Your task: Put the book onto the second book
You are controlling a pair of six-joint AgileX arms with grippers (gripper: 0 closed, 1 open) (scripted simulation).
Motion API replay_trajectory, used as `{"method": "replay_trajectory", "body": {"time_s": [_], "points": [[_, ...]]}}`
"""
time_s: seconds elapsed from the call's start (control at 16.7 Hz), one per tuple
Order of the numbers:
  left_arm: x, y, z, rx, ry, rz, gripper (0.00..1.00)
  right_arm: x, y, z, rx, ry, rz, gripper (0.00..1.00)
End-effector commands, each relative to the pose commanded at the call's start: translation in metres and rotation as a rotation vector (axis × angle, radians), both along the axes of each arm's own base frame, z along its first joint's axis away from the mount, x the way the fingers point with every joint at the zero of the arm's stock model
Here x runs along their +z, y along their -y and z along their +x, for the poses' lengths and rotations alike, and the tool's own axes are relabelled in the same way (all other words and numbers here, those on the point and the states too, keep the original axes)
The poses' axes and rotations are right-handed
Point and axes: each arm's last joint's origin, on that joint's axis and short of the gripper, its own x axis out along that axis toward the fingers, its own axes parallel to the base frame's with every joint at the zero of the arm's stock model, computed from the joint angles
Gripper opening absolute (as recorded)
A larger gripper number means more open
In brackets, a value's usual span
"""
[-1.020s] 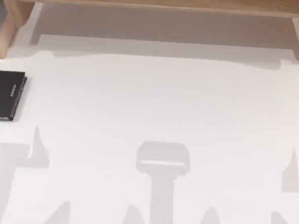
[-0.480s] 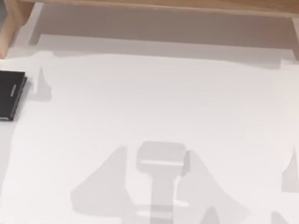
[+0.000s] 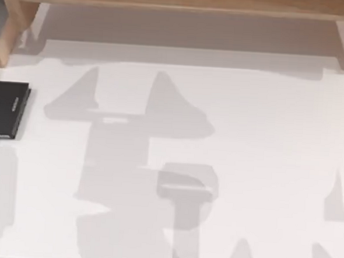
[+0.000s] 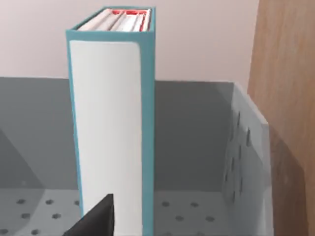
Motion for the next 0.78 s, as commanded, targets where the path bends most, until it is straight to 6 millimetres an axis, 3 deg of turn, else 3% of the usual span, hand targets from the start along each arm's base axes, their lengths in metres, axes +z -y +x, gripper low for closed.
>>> {"method": "replay_trajectory", "body": {"time_s": [0.18,0.36,0.78], "points": [[-0.026,-0.027,0.041,0.001,-0.009,-0.003,1.00,0.000,0.000,0.000,0.000,0.000,0.000,1.00],[-0.043,-0.045,0.063,0.002,-0.003,0.000,1.00,0.000,0.000,0.000,0.000,0.000,0.000,1.00],[-0.048,-0.047,0.068,-0.001,-0.004,0.000,1.00,0.000,0.000,0.000,0.000,0.000,0.000,1.00]]}}
